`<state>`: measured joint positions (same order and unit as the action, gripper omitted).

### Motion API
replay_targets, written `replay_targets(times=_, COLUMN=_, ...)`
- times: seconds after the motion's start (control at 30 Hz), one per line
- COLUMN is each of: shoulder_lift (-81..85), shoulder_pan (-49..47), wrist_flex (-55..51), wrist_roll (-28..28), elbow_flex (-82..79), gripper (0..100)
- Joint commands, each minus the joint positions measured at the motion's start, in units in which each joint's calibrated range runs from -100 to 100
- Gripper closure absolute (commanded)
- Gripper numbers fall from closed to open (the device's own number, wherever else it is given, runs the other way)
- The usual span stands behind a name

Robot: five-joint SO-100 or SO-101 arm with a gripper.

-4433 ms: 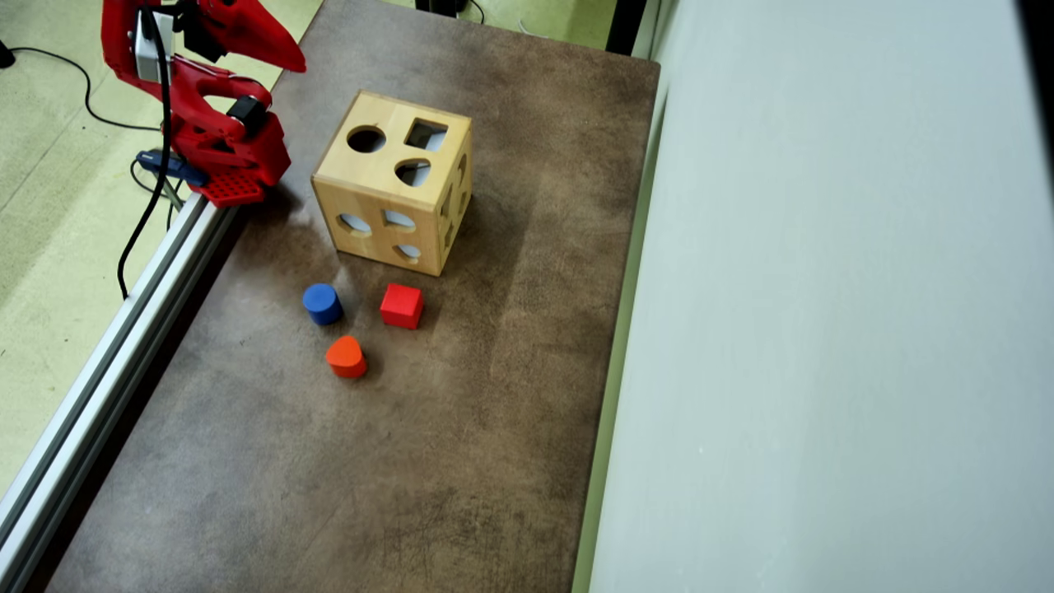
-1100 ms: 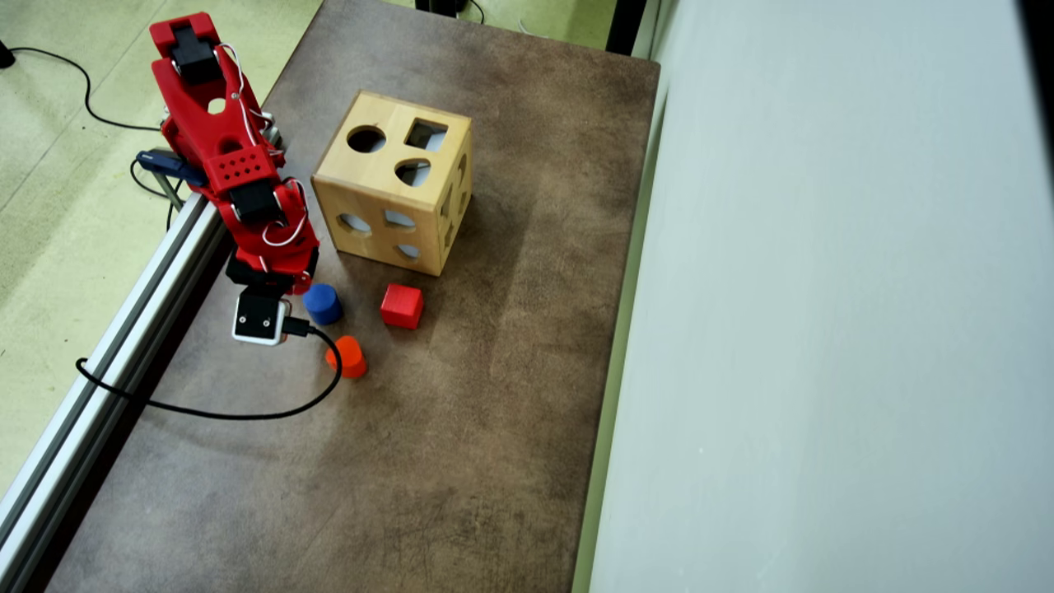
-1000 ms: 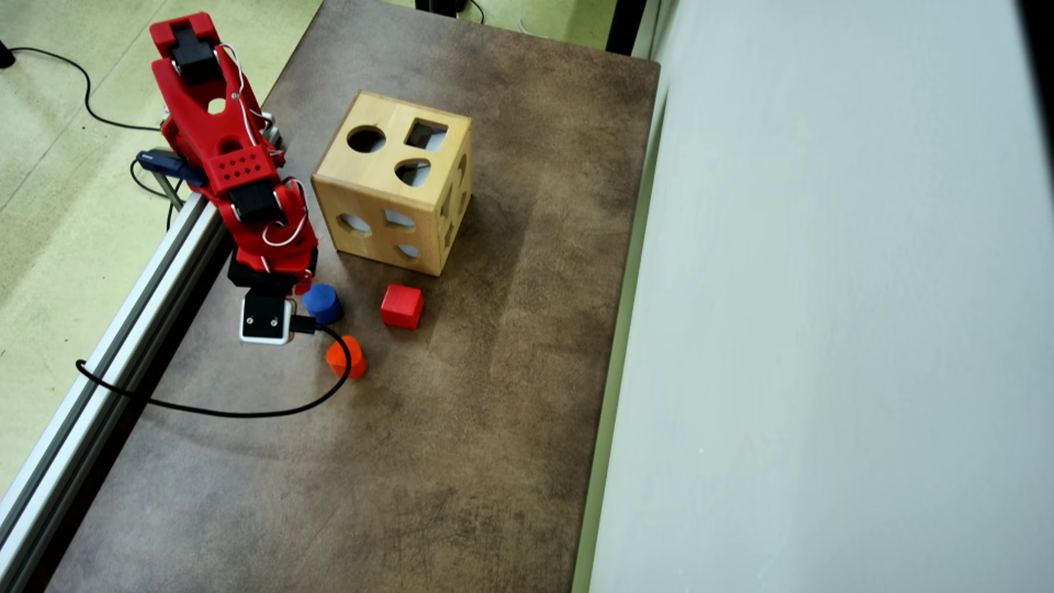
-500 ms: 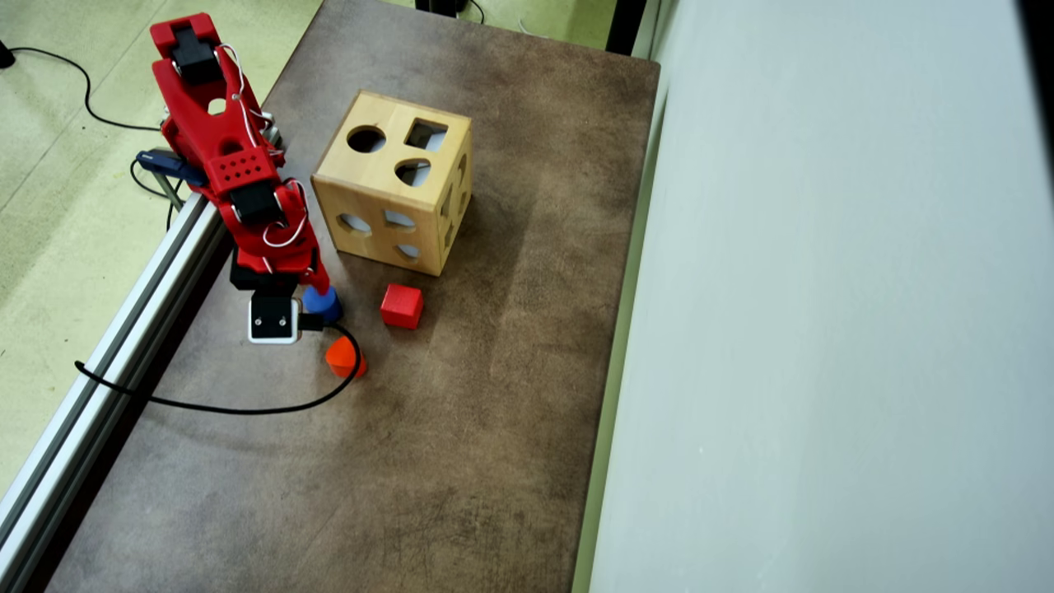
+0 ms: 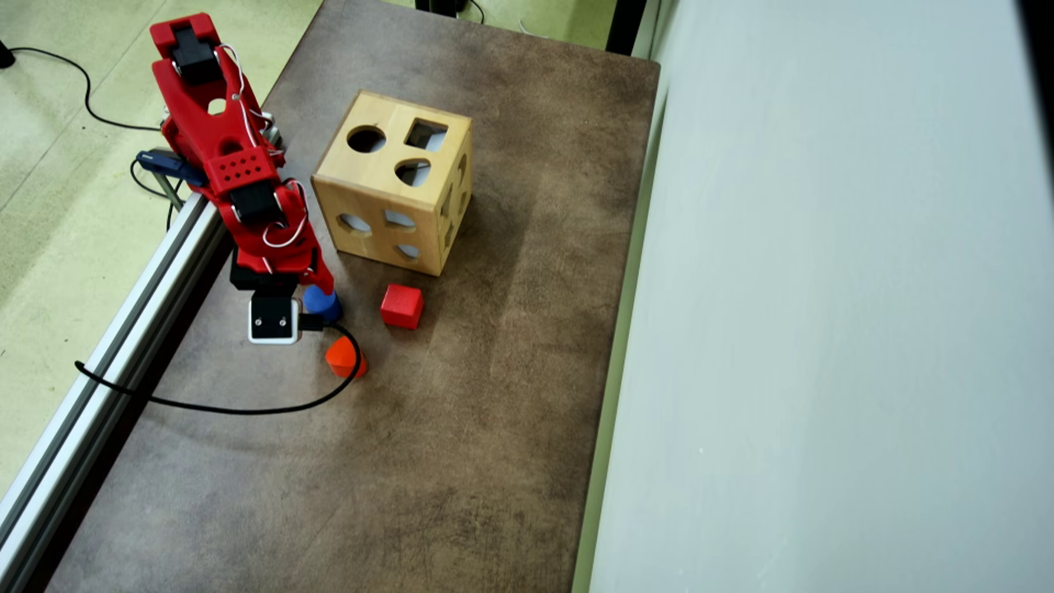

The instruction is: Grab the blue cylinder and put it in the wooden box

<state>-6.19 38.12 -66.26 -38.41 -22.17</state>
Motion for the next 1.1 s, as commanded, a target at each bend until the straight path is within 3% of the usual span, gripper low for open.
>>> replay_targets(times=0.0, shoulder_lift=0.37, shoulder_pan=-0.61, wrist_flex=0.76, wrist_roll=-2.69, elbow_flex=0.07, gripper=78)
replay_targets(times=0.33, shoulder_lift=0.45, shoulder_pan=-0.68, wrist_flex=1.73, wrist_roll=-4.74, elbow_flex=-1.71, gripper=78)
replay_targets(times=0.53, shoulder_lift=0.45, shoulder_pan=-0.53, wrist_flex=3.74, wrist_roll=-4.74, elbow_flex=-1.71, gripper=70)
replay_targets(times=1.07, shoulder_lift=-2.43, shoulder_pan=-0.46, wrist_flex=5.35, wrist_roll=-4.69, elbow_flex=-6.37, gripper=70)
